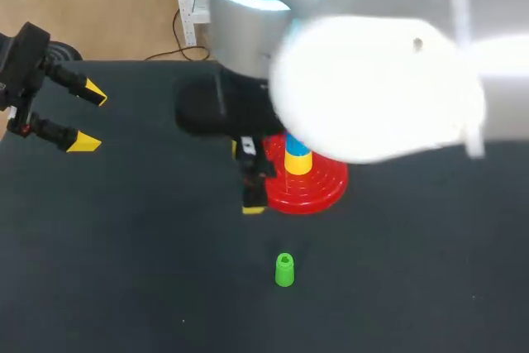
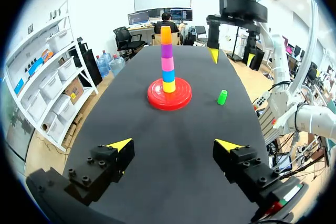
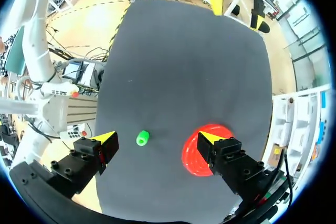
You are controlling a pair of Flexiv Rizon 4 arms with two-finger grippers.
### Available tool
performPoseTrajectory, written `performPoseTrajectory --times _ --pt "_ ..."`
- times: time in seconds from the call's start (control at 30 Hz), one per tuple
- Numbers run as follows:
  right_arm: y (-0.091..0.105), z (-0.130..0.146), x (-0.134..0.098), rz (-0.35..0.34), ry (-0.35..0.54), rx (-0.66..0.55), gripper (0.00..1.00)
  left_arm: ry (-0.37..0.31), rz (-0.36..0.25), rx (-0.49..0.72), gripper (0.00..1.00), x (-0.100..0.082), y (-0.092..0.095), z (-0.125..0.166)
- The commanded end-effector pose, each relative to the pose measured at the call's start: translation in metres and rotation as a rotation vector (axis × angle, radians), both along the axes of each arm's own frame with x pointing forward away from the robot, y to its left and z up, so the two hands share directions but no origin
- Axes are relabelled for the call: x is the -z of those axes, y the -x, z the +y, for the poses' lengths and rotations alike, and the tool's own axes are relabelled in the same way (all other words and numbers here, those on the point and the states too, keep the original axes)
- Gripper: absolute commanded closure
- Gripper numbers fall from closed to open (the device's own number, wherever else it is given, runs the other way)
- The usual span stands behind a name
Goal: Pick up and stack the cylinders on the red base in this order: pink,purple,orange,green
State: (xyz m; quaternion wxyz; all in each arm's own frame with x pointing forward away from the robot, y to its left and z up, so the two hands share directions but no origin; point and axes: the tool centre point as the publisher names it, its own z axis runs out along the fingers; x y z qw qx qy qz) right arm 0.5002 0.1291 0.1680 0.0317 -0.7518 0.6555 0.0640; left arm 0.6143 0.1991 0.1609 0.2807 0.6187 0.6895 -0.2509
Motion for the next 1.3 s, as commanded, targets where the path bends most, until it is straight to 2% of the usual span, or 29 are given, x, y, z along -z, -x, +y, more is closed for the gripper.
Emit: performPoseTrajectory --times 0.03,0.23,0.33,0.43,0.7,0.83,0.97,1.3 --pt "0.012 -0.02 0.012 -0.105 -0.087 0.022 0.0 0.002 -0.004 -0.001 0.0 0.001 0.001 0.0" --pt "0.02 -0.025 0.028 -0.078 -0.025 0.05 0.0 0.002 -0.004 -0.001 0.0 0.001 0.001 0.0" --pt "0.026 -0.027 0.039 -0.069 0.034 0.07 0.0 0.002 -0.004 -0.001 0.0 0.001 0.001 0.0" --pt "0.029 -0.028 0.05 -0.045 0.009 0.073 0.0 0.002 -0.004 -0.001 0.0 0.001 0.001 0.0" --pt "0.035 -0.035 0.082 0.003 0.036 0.077 0.0 0.002 -0.004 -0.001 0.0 0.001 0.001 0.0" --pt "0.035 -0.038 0.104 0.06 0.017 0.069 0.0 0.002 -0.004 -0.001 0.0 0.001 0.001 0.0" --pt "0.034 -0.039 0.117 0.078 0.031 0.066 0.0 0.002 -0.004 -0.001 0.0 0.001 0.001 0.0" --pt "0.036 -0.042 0.137 0.066 0.063 0.062 0.0 0.002 -0.004 -0.001 0.0 0.001 0.001 0.0"
